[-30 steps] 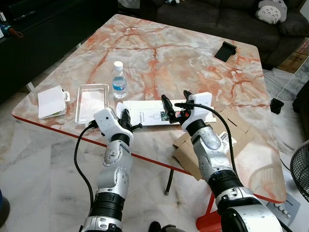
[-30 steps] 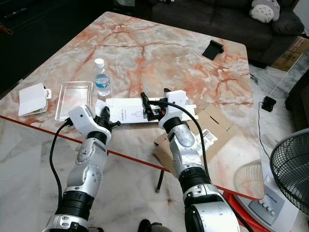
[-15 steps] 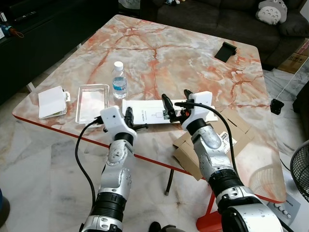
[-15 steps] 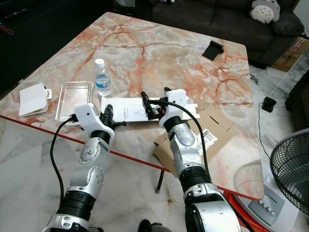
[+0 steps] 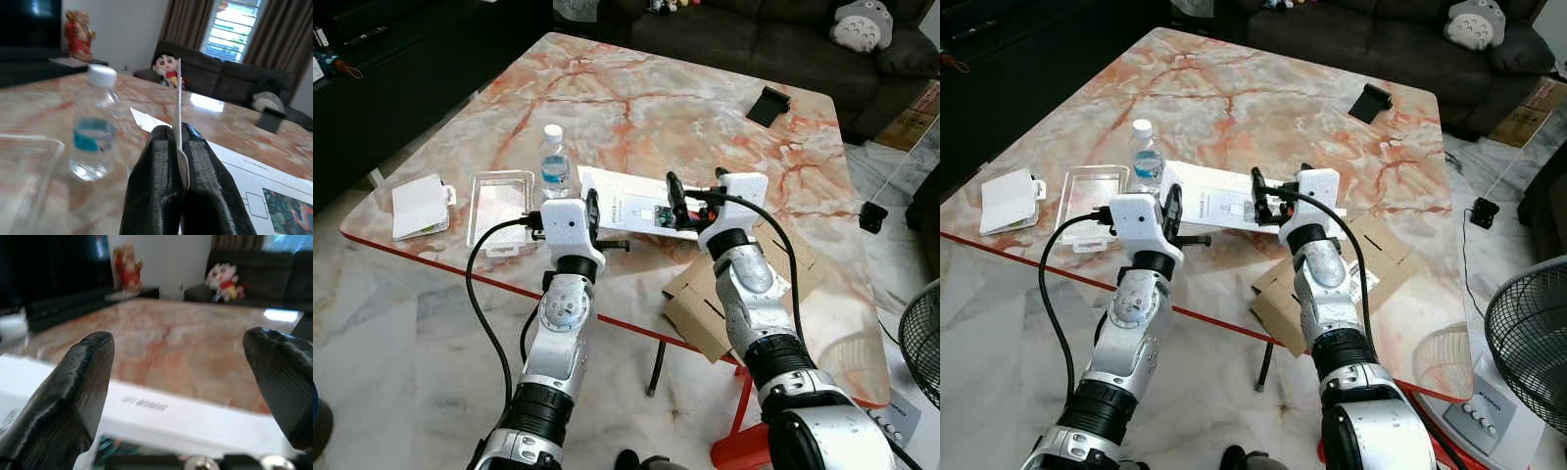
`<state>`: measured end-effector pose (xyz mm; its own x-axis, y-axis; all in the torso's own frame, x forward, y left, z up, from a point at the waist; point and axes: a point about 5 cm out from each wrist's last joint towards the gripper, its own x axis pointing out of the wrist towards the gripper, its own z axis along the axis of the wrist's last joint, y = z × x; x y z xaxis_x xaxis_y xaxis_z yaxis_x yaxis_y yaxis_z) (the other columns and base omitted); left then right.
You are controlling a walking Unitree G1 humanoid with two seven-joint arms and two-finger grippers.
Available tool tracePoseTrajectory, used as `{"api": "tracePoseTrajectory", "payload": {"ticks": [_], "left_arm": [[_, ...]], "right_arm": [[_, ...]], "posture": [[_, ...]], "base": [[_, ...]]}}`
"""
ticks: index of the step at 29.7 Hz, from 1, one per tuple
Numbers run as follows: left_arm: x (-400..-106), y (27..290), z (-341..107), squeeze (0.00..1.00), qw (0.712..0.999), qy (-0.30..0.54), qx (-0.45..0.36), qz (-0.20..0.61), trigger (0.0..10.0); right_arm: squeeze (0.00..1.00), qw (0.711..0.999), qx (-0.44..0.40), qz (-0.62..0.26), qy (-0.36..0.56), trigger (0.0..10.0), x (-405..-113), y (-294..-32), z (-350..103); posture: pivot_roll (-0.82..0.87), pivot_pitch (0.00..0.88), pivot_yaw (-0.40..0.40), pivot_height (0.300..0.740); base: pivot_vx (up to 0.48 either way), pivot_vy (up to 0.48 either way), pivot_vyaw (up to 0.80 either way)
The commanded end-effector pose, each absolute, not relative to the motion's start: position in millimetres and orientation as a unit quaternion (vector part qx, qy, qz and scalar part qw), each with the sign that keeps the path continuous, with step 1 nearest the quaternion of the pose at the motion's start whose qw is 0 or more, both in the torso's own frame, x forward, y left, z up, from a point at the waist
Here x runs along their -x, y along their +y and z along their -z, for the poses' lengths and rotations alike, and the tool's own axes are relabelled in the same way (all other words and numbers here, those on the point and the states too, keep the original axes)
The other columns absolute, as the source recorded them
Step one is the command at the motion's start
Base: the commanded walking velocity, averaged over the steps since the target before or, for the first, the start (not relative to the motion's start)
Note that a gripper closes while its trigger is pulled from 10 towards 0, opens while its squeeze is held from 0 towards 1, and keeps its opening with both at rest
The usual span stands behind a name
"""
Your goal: Picking trash to rubbish bin
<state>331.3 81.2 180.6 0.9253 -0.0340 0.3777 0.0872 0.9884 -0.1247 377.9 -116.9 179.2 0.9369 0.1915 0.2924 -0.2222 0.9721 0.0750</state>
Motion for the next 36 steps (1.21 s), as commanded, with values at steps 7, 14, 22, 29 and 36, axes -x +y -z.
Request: {"api": "tracePoseTrajectory", "payload": {"ticks": [7,14,22,29,36], "left_arm": [[-331.0,81.8,-205.6,0.00,0.966,-0.249,0.059,0.023,10.0],[-330.3,83.3,-212.5,0.00,0.963,-0.266,0.049,0.016,10.0],[-328.7,78.5,-210.1,0.00,0.963,-0.268,0.033,0.026,10.0],[-328.1,78.6,-208.0,0.00,0.964,-0.261,0.036,0.026,10.0],[-333.3,84.3,-199.1,0.00,0.971,-0.236,0.042,0.015,10.0]], "right_arm": [[0.00,0.980,-0.049,-0.090,-0.174,10.0,-379.5,-118.8,-194.7],[0.00,0.978,-0.055,-0.084,-0.181,10.0,-378.6,-119.3,-197.6],[0.00,0.977,-0.058,-0.078,-0.189,10.0,-377.9,-120.2,-198.9],[0.00,0.977,-0.061,-0.075,-0.191,10.0,-378.2,-121.0,-200.2],[0.00,0.977,-0.064,-0.064,-0.193,10.0,-378.9,-124.2,-201.6]], "posture": [[0.07,0.127,-0.128,0.740],[0.07,0.125,-0.123,0.740],[0.07,0.108,-0.114,0.740],[0.08,0.106,-0.108,0.740],[0.08,0.110,-0.105,0.740]], "base": [[0.000,0.000,0.00],[0.000,0.000,0.00],[0.000,0.000,0.00],[0.000,0.000,0.00],[0.000,0.000,0.00]]}}
